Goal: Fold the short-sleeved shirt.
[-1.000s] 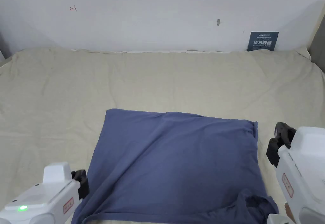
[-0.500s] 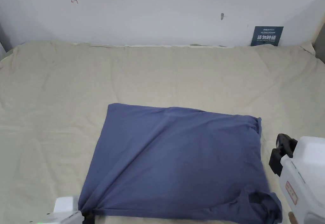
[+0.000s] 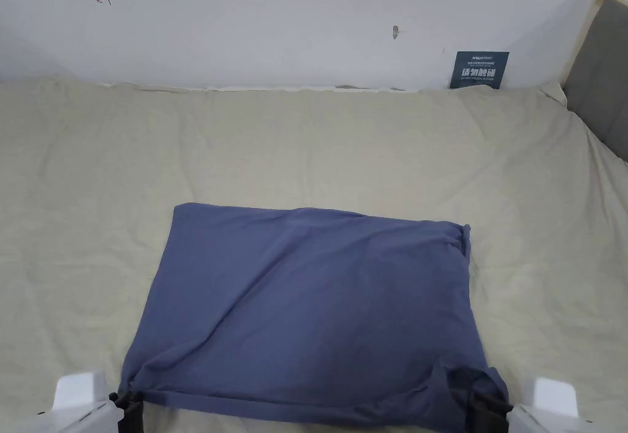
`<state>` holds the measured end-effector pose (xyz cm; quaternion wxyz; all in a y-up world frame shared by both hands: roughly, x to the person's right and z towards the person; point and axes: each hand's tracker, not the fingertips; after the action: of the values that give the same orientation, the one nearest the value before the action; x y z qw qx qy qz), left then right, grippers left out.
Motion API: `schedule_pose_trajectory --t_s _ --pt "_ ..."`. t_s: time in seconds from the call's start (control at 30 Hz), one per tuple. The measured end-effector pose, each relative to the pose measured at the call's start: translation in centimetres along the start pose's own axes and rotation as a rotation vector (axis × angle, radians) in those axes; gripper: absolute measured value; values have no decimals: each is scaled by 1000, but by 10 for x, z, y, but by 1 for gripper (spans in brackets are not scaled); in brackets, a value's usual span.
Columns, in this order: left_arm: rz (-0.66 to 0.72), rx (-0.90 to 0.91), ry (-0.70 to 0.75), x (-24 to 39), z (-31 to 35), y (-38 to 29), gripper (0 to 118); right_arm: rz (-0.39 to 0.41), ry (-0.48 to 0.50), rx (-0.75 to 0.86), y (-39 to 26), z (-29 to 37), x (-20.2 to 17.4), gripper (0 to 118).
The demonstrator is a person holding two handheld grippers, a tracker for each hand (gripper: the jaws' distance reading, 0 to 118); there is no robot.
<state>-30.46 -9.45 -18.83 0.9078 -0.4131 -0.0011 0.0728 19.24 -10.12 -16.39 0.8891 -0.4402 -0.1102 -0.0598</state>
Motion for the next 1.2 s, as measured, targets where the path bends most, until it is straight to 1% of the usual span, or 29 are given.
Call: schedule_pose_trajectory --t_s 0.07,0.13,0.2,0.23,0.33,0.37,0.47,0.5,0.57,0.67,0.73,0.83,0.87,0.9,1.0,1.03,1.13,1.17,1.2 --pt "-6 0 1 3 0 4 6 -4 34 -39 -8 -11 -4 62" --pt "-6 1 1 3 -1 5 6 -7 59 -49 -11 -17 -8 11" --pt "-5 -3 3 4 -2 8 6 -15 69 -36 -13 -17 -12 8" --pt "-4 -4 5 4 -2 10 6 -26 67 -11 -4 5 -20 8" --pt "-2 -5 3 4 -1 19 6 -33 75 58 8 32 -24 7" --pt "0 -2 4 4 0 24 6 -42 86 89 17 24 -10 7" --pt "11 25 -9 3 -2 50 6 -44 100 195 48 40 -13 7" --pt "13 42 -12 5 -4 61 6 -45 102 230 59 34 -9 6" --pt "13 58 -10 8 -11 84 6 -53 99 278 83 32 -14 6" --pt "-14 62 4 14 -33 117 6 -38 82 297 114 14 -25 6" --pt "-30 40 13 19 -55 138 6 -29 73 288 132 -9 -31 6" --pt "-52 -17 35 22 -103 163 6 11 28 233 153 -48 -43 6" --pt "-52 -37 46 23 -116 168 6 26 12 211 157 -61 -45 6" --pt "-58 -74 48 24 -131 173 6 30 3 182 159 -57 -59 6" --pt "-84 -152 75 29 -172 177 6 38 -21 97 162 -97 -67 6" --pt "-93 -173 91 30 -182 176 6 45 -28 70 164 -108 -64 7" --pt "-97 -211 100 35 -198 166 6 62 -61 -17 154 -136 -69 7" --pt "-102 -192 103 38 -196 162 8 62 -52 -41 152 -153 -58 8" --pt "-123 -161 115 40 -192 160 12 50 -43 -29 146 -156 -57 8"
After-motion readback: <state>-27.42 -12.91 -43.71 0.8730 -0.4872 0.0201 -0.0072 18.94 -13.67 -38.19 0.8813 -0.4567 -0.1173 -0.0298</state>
